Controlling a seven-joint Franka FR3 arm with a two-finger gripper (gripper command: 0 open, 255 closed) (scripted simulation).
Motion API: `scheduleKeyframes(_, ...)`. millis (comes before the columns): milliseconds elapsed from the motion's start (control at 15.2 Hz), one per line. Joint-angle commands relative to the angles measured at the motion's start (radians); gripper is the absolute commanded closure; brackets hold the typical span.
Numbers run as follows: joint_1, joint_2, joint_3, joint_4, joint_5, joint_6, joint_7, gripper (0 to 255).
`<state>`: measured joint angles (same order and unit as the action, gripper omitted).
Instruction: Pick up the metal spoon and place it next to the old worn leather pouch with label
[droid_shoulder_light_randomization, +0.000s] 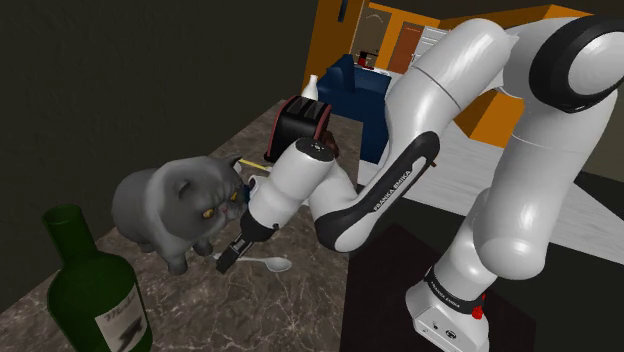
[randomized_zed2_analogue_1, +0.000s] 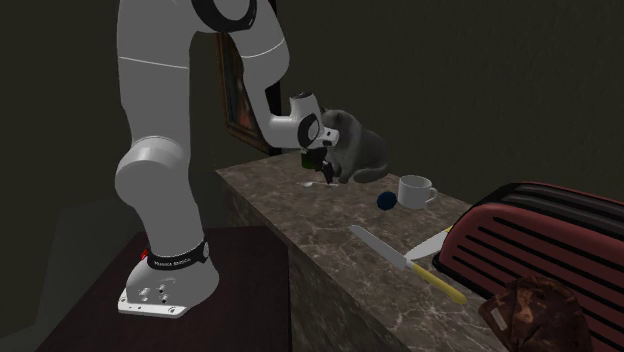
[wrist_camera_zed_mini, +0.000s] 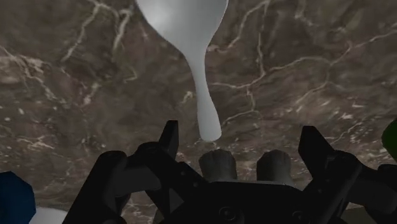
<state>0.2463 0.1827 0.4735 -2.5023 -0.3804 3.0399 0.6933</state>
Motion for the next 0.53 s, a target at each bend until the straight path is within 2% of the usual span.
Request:
scheduleKeyframes(0, 0.013, 0.02, -0.022, 0.0, -0.01, -0.123, 0.011, 0)
scheduleKeyframes(264, 0.013, 0.02, -0.022, 0.0, -0.011, -0.123, 0.011, 0)
scheduleKeyframes(330, 0.011, 0.018, -0.018, 0.001, -0.005, -0.126, 0.007, 255)
scheduleKeyframes(462, 0.009, 0.016, -0.016, 0.0, -0.002, -0.126, 0.005, 255)
